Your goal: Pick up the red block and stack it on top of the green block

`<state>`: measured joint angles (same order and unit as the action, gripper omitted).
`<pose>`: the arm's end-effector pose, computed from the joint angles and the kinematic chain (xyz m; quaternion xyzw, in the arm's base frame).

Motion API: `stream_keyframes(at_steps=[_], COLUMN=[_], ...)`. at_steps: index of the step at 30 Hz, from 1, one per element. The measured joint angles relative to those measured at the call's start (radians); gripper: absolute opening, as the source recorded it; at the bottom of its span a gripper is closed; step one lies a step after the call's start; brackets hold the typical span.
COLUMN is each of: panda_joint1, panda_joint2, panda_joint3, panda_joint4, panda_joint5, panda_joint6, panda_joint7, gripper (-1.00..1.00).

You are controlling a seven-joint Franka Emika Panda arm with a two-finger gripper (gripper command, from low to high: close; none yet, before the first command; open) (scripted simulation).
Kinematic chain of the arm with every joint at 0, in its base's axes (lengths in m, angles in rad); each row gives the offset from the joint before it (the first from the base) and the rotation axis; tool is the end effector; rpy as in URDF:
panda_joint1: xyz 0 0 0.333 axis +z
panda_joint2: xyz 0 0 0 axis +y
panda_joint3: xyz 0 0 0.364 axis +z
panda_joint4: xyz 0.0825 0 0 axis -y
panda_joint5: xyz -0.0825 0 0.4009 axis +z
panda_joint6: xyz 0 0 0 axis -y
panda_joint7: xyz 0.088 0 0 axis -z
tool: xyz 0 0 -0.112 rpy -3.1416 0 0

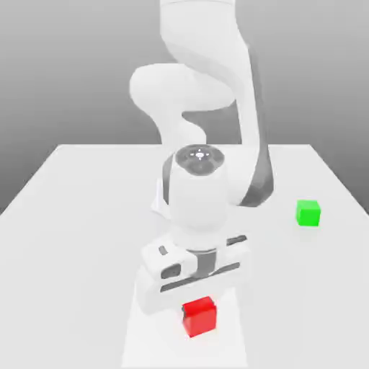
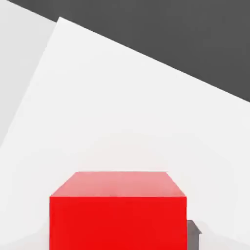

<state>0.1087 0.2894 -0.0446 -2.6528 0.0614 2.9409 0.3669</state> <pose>0.4305 0.0224 0.1697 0.9837 -0.1796 -0.0003 0.0003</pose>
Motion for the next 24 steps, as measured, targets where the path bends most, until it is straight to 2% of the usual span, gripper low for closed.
stream_keyframes(at_steps=[7, 14, 24], panda_joint1=[0.019, 0.357, 0.751], panda_joint2=[-0.196, -0.337, -0.522], panda_joint3=[-0.011, 0.145, 0.398], panda_joint4=[-0.032, -0.114, -0.24], panda_joint5=[-0.039, 0.079, 0.194], panda_joint6=[-0.164, -0.219, -0.269], panda_joint7=[0.028, -0.082, -0.206], gripper=[-1.0, -1.0, -1.0])
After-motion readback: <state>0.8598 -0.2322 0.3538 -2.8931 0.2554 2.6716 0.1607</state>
